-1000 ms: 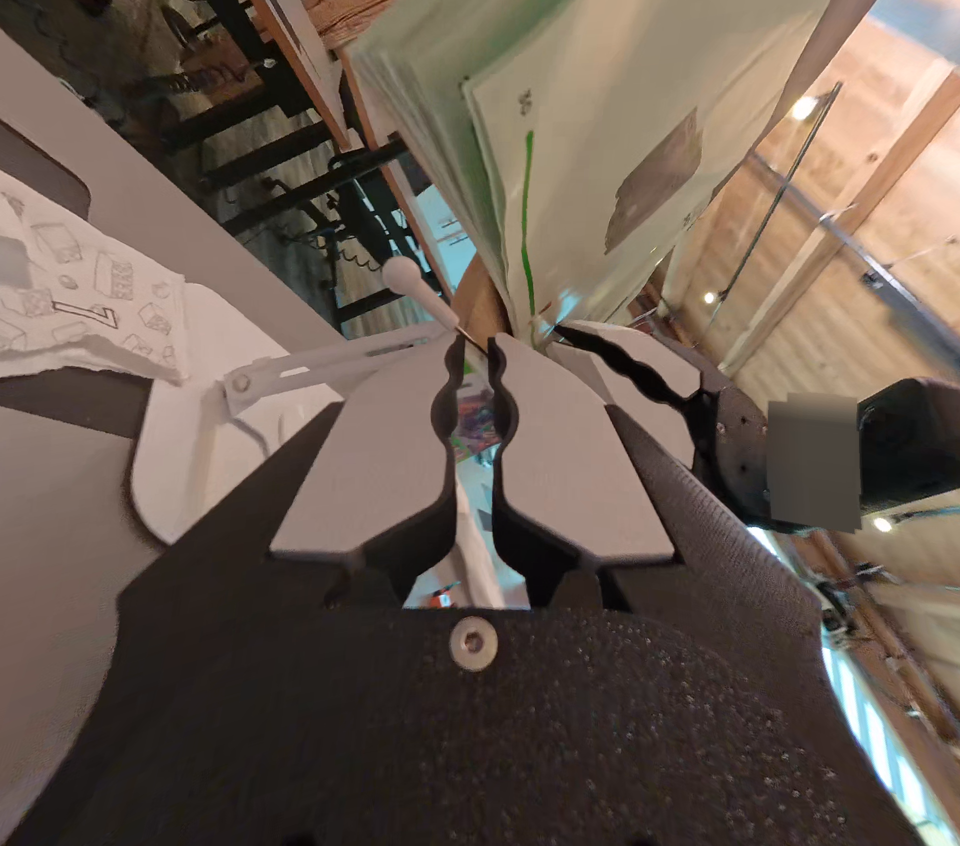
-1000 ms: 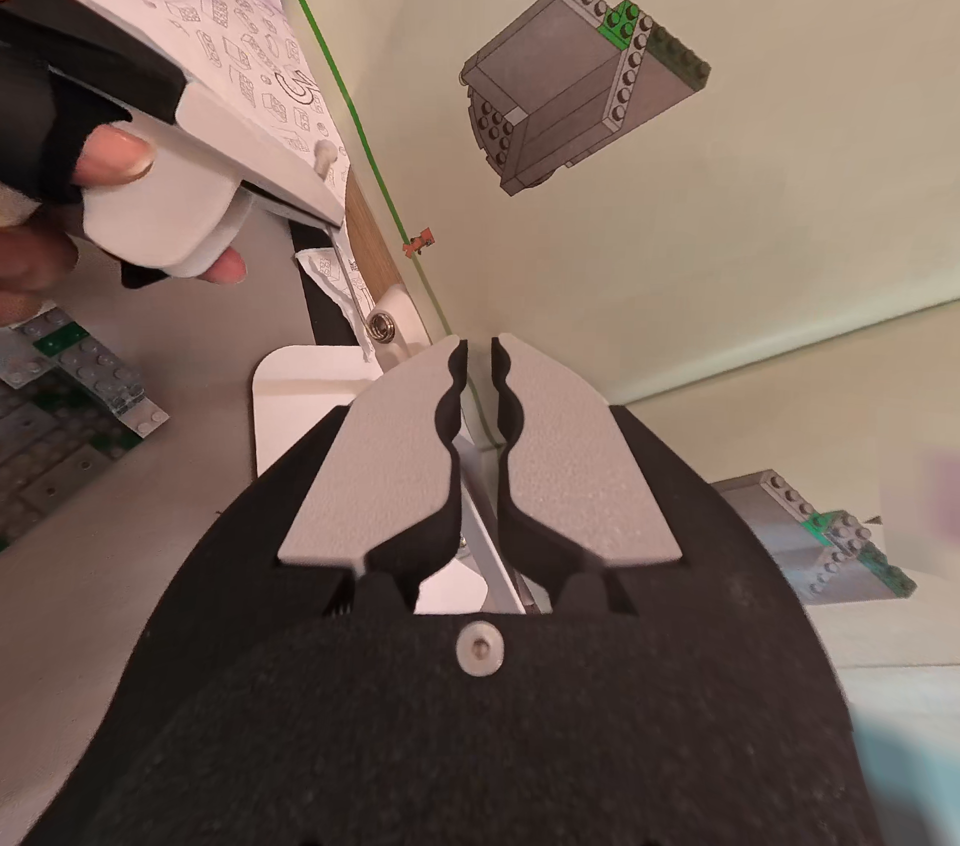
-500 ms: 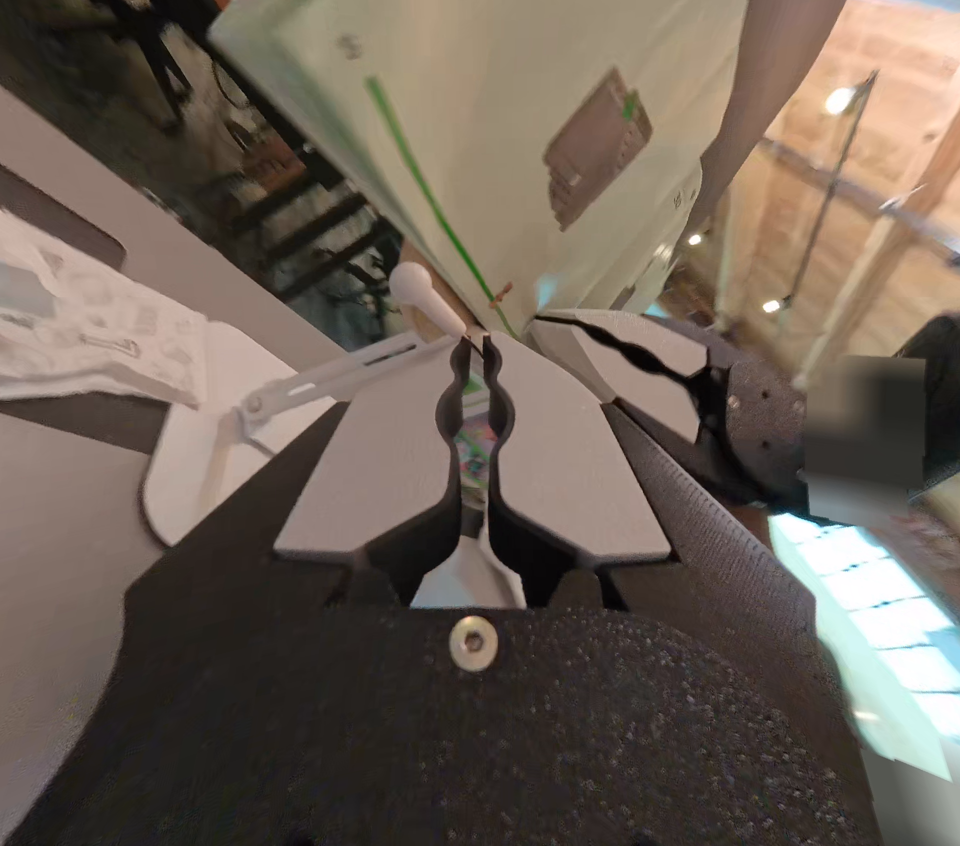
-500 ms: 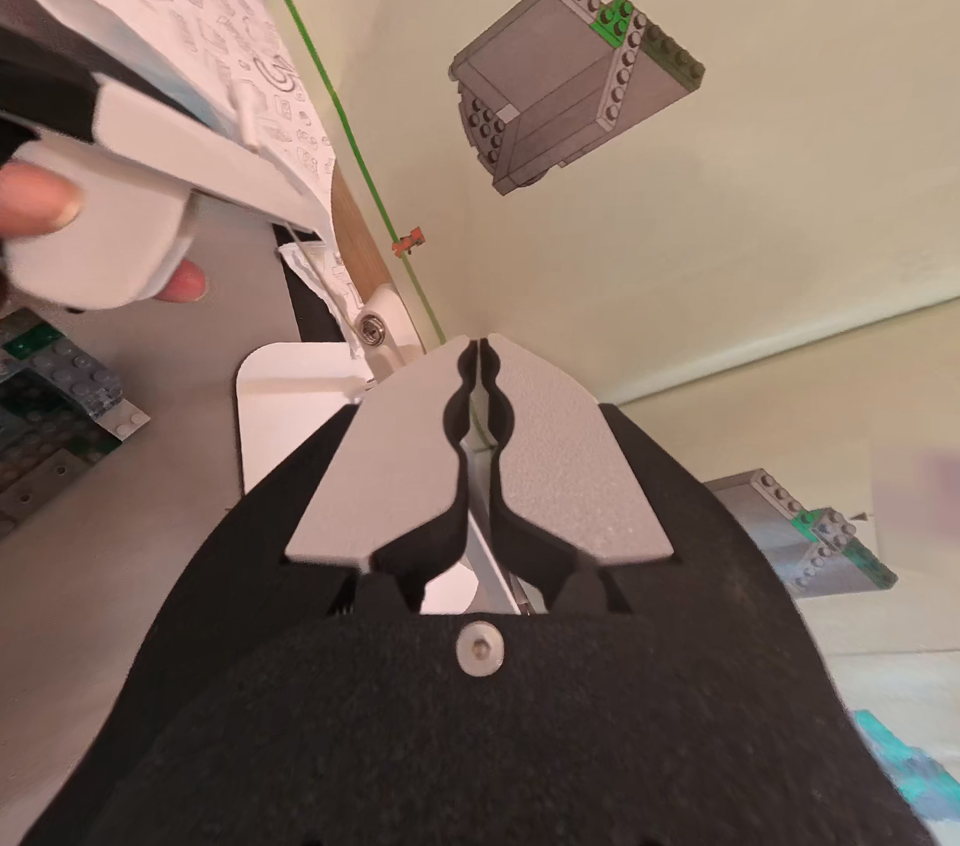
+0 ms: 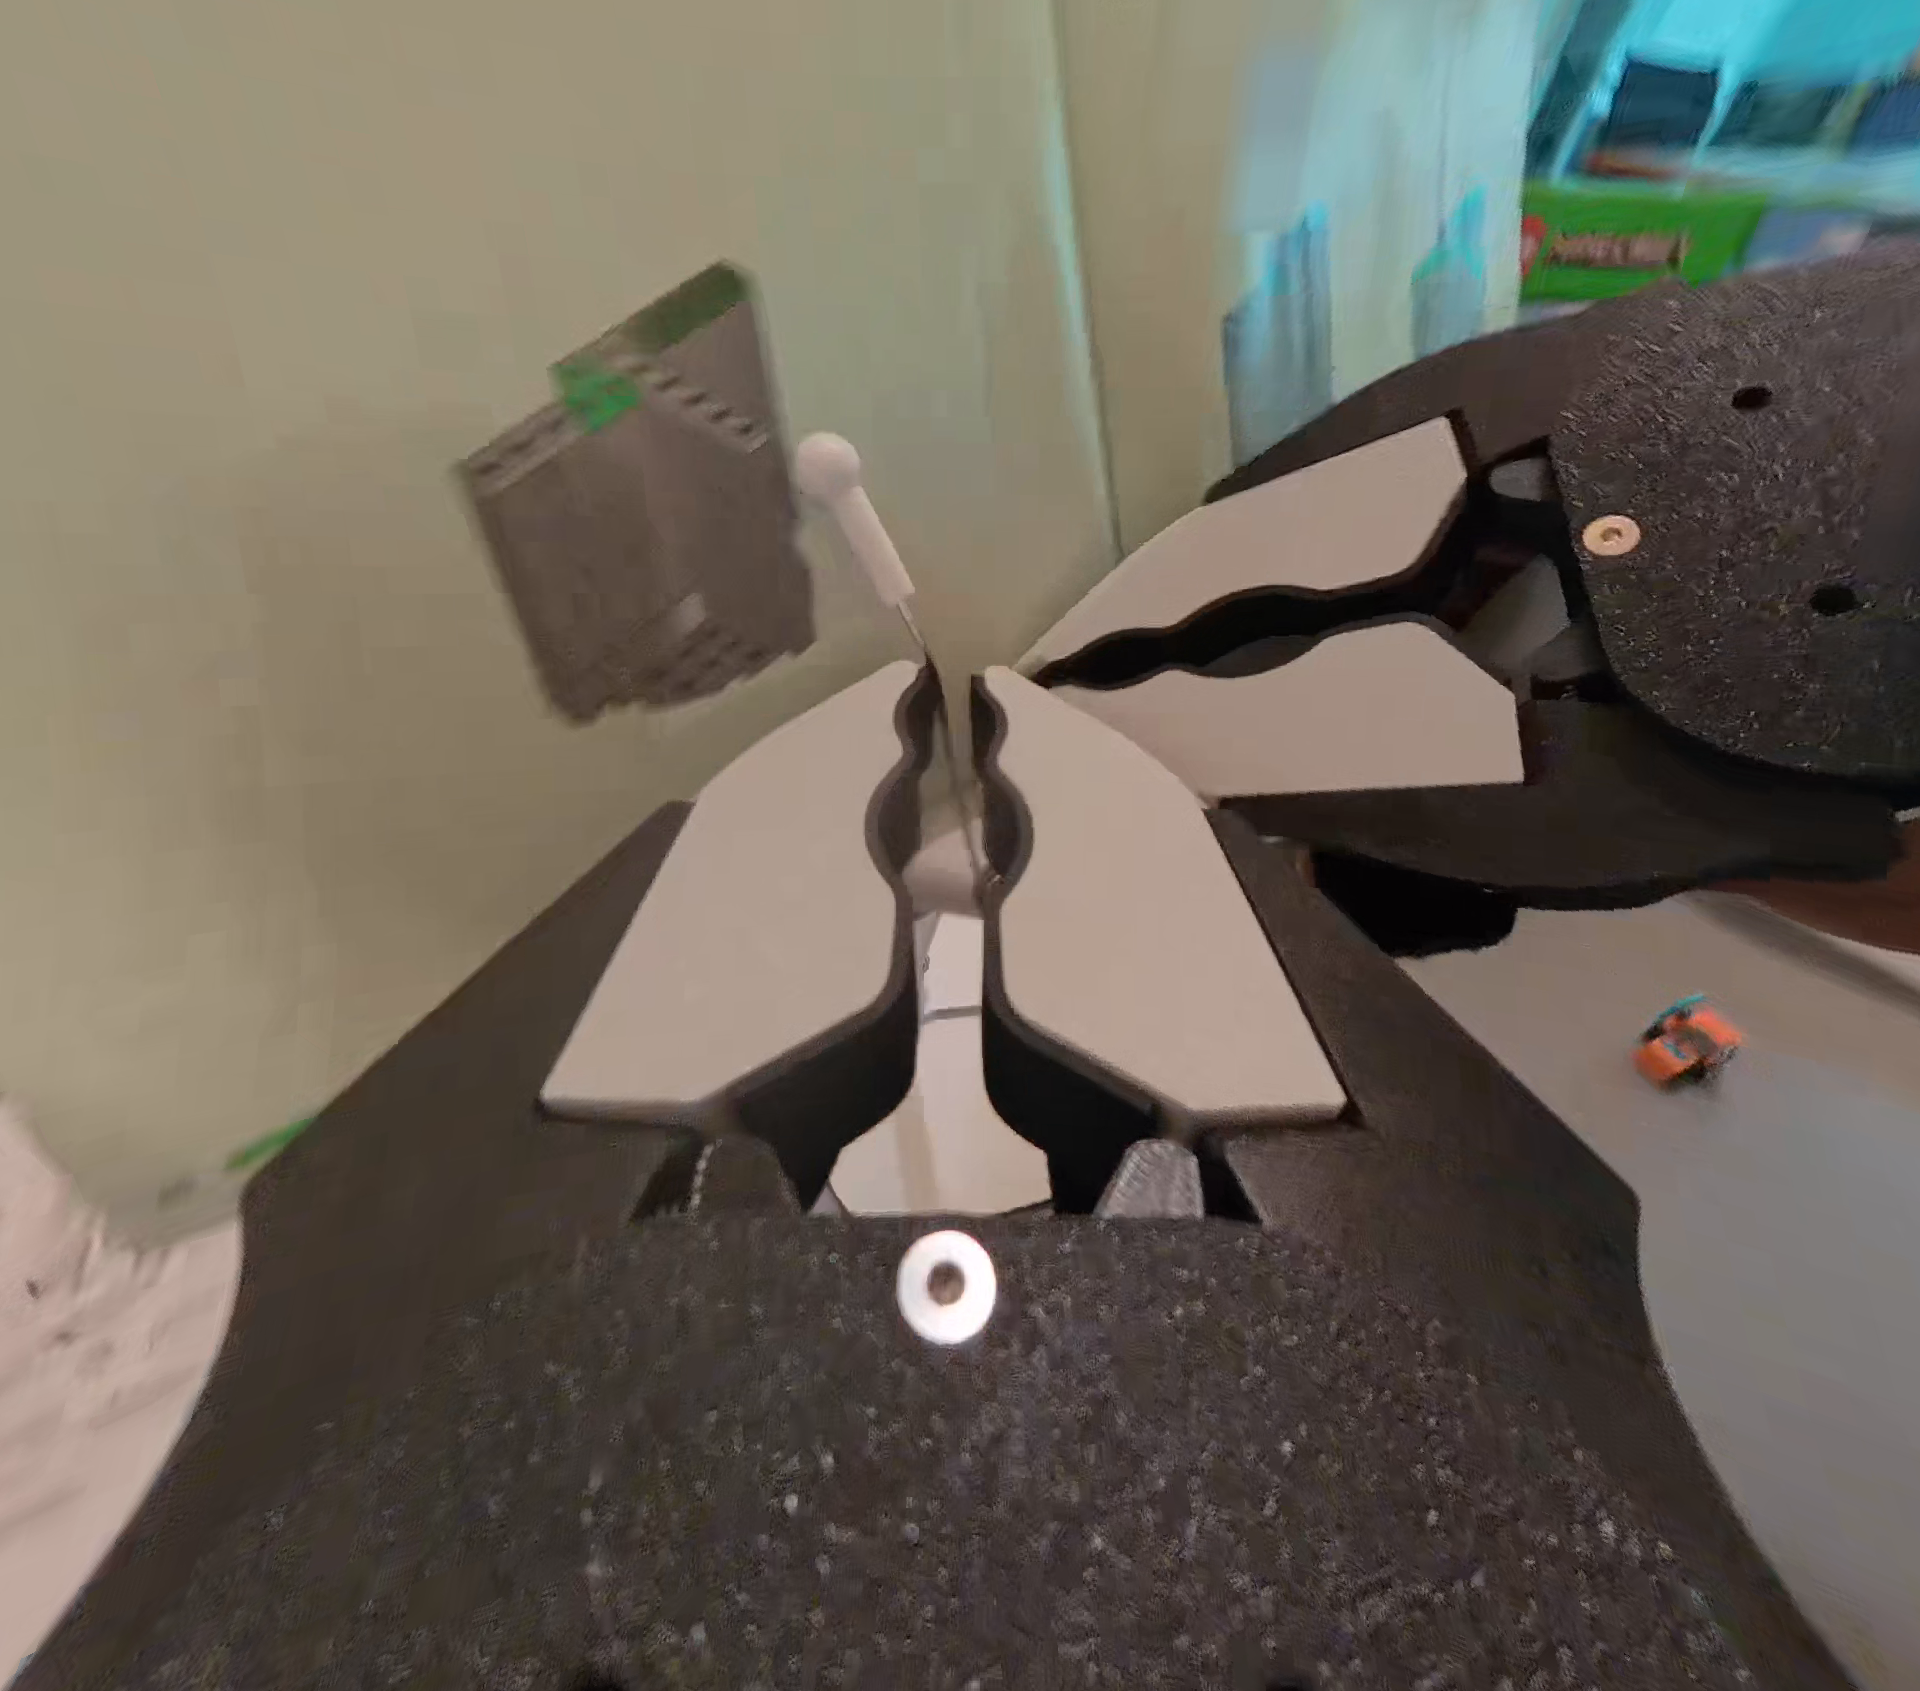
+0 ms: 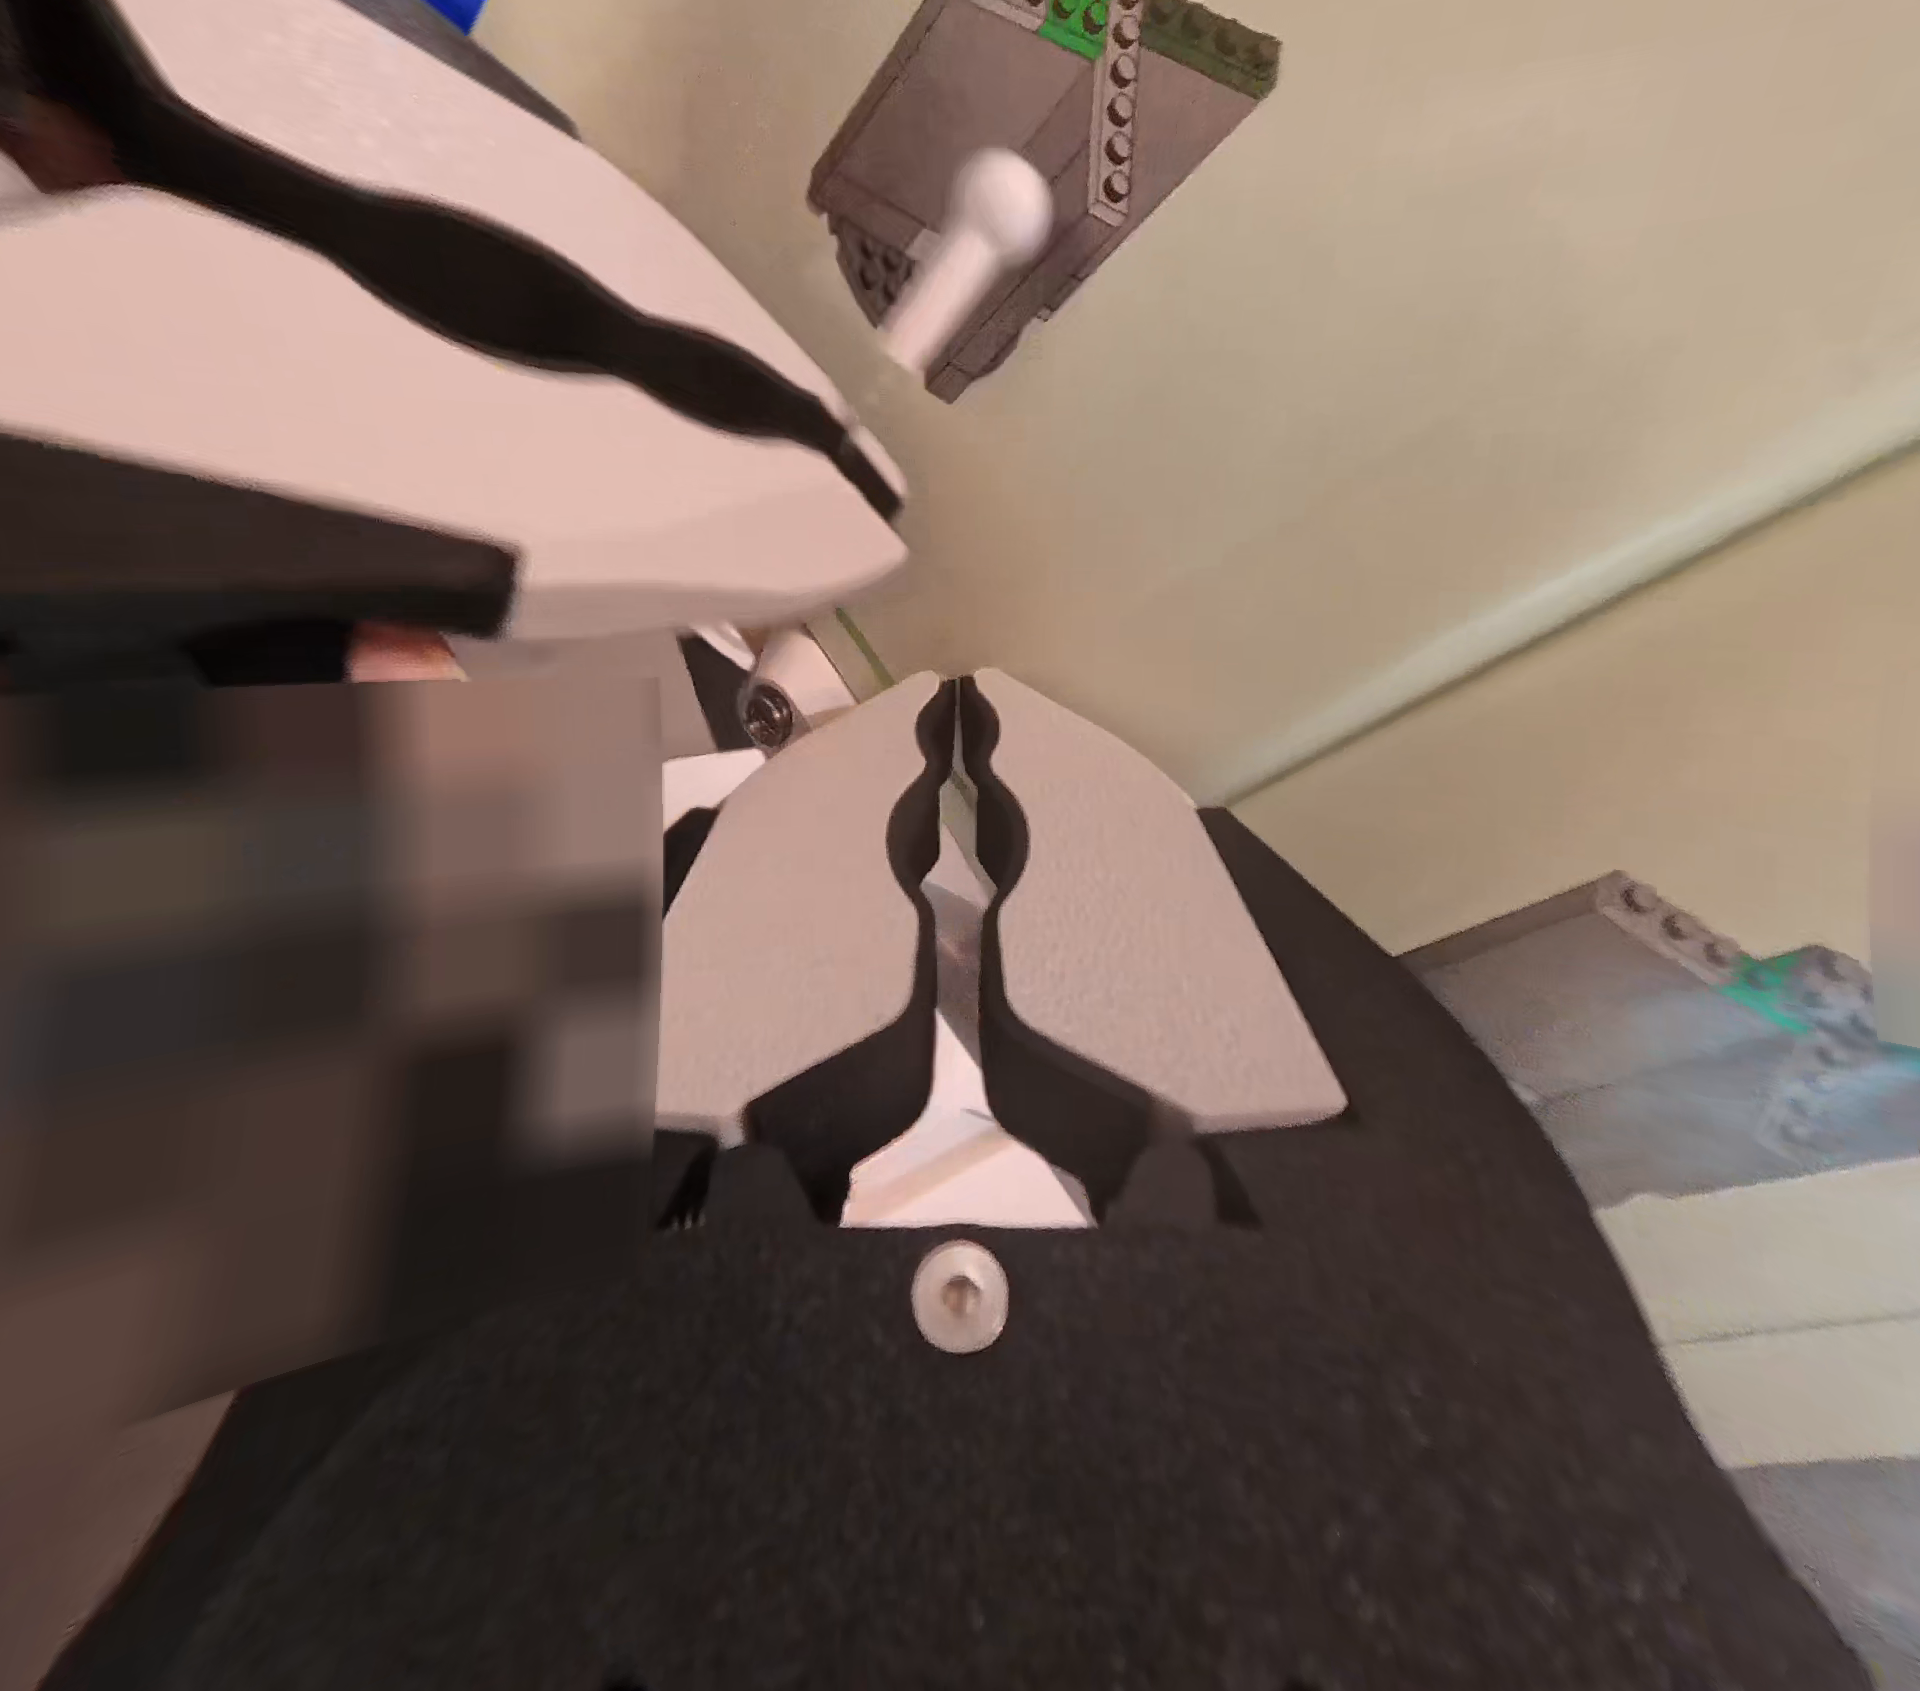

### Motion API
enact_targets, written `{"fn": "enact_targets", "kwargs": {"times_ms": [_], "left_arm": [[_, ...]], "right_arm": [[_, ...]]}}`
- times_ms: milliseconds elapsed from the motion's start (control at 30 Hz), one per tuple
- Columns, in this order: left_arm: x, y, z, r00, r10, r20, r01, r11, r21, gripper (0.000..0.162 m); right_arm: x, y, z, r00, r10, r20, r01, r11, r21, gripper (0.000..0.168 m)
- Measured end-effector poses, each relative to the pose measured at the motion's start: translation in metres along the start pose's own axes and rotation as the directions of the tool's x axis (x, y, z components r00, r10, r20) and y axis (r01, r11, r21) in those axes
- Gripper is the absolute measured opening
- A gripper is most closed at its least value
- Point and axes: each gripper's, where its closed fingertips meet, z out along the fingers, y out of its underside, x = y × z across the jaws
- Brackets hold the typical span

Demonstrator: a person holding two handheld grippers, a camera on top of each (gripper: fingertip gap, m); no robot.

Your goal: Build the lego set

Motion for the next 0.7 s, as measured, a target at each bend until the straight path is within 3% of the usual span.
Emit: {"fn": "enact_targets", "kwargs": {"times_ms": [233, 500, 700], "left_arm": [[0.023, 0.002, 0.021, 0.986, 0.145, -0.085, -0.15, 0.987, -0.054, 0.009], [0.04, 0.013, 0.026, 0.967, 0.226, -0.115, -0.239, 0.965, -0.113, 0.019], [0.041, 0.024, 0.021, 0.929, 0.352, -0.115, -0.37, 0.902, -0.224, 0.014]], "right_arm": [[0.001, 0.021, -0.027, 0.955, 0.278, 0.105, -0.285, 0.957, 0.057, 0.002], [0.026, 0.031, -0.061, 0.969, 0.245, 0.0, -0.244, 0.963, 0.114, 0.006], [0.039, 0.042, -0.064, 0.964, 0.262, -0.045, -0.256, 0.961, 0.109, 0.007]]}}
